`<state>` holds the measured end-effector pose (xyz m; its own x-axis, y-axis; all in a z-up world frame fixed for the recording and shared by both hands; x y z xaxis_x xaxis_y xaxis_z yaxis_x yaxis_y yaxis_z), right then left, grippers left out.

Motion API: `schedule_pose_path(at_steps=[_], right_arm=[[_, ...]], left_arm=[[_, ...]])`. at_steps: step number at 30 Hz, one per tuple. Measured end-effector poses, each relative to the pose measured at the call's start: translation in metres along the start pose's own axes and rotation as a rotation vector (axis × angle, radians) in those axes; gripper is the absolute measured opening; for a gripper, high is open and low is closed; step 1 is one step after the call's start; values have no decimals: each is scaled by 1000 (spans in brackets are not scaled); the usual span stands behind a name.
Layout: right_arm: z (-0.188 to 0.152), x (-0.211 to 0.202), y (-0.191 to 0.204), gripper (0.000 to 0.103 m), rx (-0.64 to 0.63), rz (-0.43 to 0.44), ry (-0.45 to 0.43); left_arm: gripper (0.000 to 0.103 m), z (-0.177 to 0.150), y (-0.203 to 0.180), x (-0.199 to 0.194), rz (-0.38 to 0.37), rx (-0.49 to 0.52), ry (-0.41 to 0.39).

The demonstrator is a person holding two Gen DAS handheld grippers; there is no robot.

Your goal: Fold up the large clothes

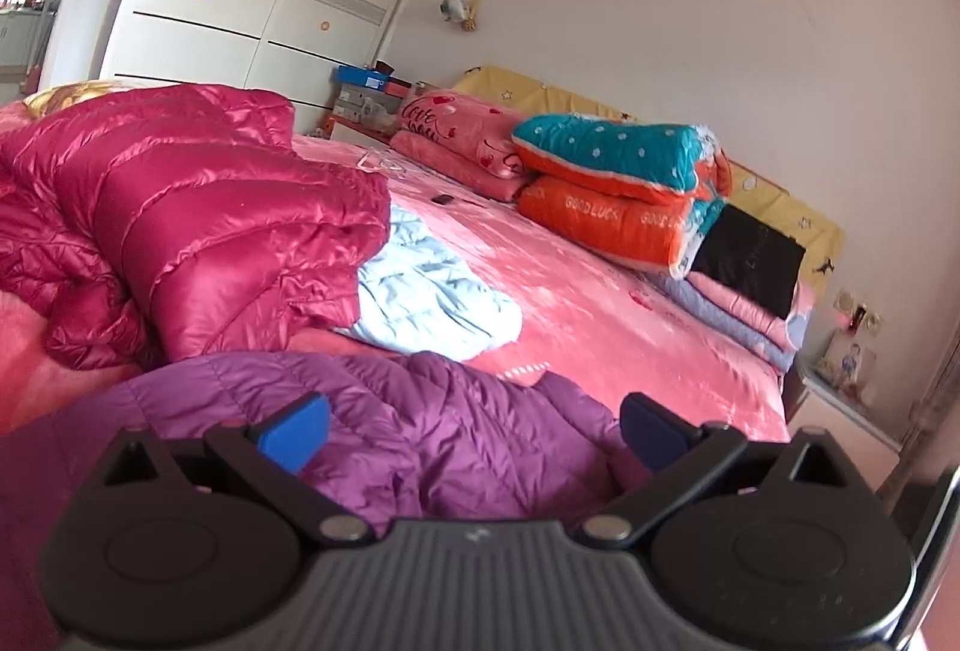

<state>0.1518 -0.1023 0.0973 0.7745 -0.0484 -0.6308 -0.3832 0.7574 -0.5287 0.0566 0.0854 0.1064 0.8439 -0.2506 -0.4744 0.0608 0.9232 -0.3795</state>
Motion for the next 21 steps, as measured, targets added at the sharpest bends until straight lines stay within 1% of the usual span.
schedule_pose_path(at_steps=[1,2,3,4,6,7,9,11,12,14,16,18,20,21], right_arm=[[1,-11,29,32,-5,12,21],[-7,-16,47,44,3,21,32],[-8,-15,52,66,21,26,32],[-8,-16,56,76,45,33,27],[-7,-19,61,78,94,39,29],[-15,-18,61,78,123,35,31],[-20,-24,59,78,195,34,29],[-34,-28,55,79,297,43,30],[-41,-30,51,82,358,49,29],[-59,-42,37,83,490,66,20],[-73,-51,13,85,666,91,2],[-90,-56,-16,87,869,126,-27],[-109,-50,-46,87,1087,168,-48],[-117,-45,-58,87,1173,183,-60]], left_arm=[[102,1,1,0,-16,-8,0],[102,0,0,1,-36,-15,0],[102,1,0,0,-52,-16,-2],[102,0,-2,0,-63,-10,-5],[102,-1,-4,-2,-81,12,-13],[102,0,-4,-2,-86,21,-20],[102,0,-2,-3,-91,34,-33],[102,1,2,-3,-93,44,-42],[102,0,4,-3,-91,44,-42],[102,1,6,-2,-92,42,-38],[102,2,8,-1,-101,43,-42],[102,1,8,2,-101,52,-41],[102,0,8,4,-106,60,-35],[102,-1,8,5,-111,61,-32]])
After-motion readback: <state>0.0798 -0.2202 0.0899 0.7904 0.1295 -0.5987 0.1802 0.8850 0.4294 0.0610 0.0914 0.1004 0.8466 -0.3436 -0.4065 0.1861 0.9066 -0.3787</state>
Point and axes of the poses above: each gripper's, at about its wrist camera, not at the fingertips, and x roughly the way its jaws point, y to its left, z to its top, the point moved 8 cm from there along x, roughly the way its jaws point, and after that the axes turned 9 degrees about y, right-handed, at the moved point
